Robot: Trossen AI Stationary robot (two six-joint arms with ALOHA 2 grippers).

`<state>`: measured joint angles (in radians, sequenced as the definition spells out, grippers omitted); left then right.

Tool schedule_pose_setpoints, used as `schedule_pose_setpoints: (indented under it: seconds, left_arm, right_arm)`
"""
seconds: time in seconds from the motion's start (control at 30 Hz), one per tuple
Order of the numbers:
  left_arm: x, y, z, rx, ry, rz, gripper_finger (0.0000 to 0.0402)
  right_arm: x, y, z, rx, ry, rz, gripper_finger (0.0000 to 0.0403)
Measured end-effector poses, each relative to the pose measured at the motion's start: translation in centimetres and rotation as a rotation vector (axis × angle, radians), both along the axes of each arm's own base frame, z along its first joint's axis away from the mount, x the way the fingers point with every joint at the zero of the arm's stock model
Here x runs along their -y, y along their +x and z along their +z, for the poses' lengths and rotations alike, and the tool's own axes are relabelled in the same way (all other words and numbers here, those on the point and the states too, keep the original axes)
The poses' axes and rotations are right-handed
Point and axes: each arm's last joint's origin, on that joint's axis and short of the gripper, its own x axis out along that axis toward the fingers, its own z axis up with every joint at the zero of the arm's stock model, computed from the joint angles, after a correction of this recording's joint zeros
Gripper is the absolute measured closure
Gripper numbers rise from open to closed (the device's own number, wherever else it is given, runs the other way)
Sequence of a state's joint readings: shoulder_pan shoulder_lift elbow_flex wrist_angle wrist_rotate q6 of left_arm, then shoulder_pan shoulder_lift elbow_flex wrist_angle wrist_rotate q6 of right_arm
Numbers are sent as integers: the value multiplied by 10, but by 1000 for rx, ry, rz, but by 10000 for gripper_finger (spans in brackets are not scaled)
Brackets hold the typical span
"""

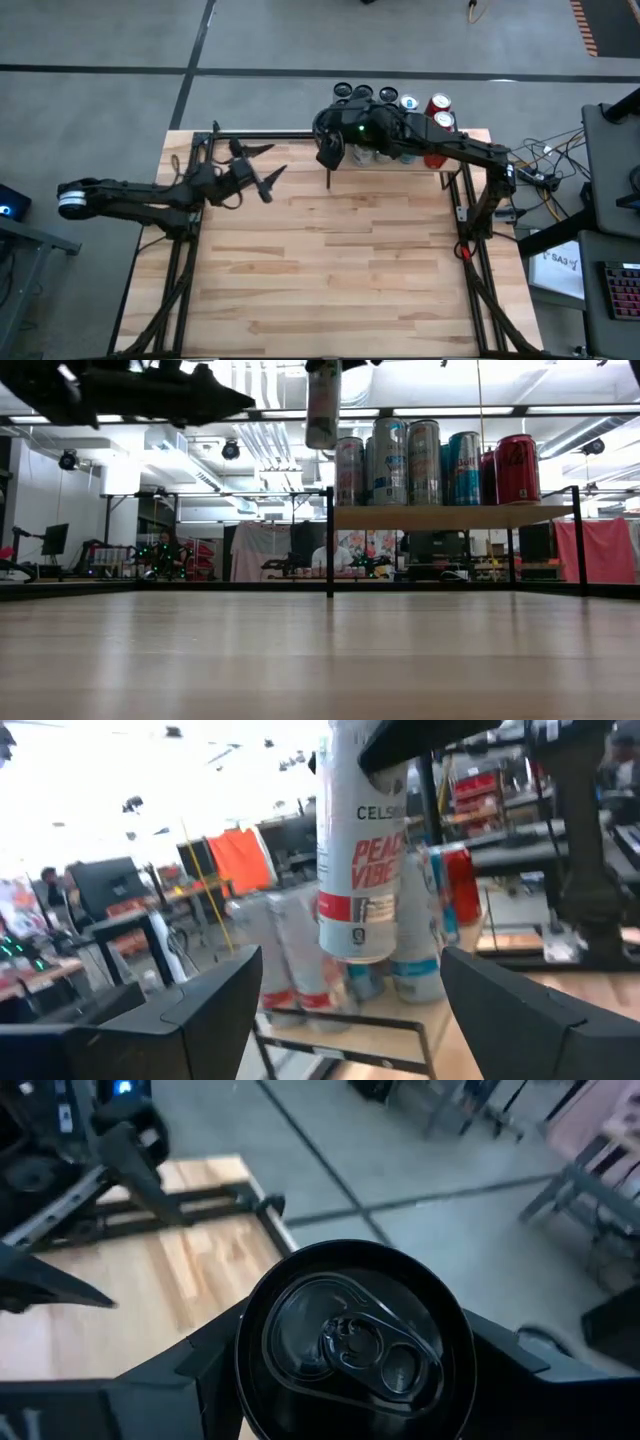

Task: Place canned beverage on shelf
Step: Put the white pink soda can on the shelf aligned with the other white pink soda cans

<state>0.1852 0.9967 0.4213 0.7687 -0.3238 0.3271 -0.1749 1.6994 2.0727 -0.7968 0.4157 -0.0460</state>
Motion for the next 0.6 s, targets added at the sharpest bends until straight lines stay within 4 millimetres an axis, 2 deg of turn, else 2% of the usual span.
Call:
schedule_pose_setpoints:
  seconds: [0.13, 0.27, 0.6]
  left_arm:
    - [4, -20, 1, 45, 17, -11, 110]
    - [8, -33, -7, 57, 27, -66, 110]
    - [10, -40, -17, 71, -12, -91, 110]
  right_arm:
    - [0, -5, 9, 34, -32, 6, 159]
    - [-4, -11, 12, 37, -10, 10, 159]
    - [-32, -7, -2, 5, 75, 67, 159]
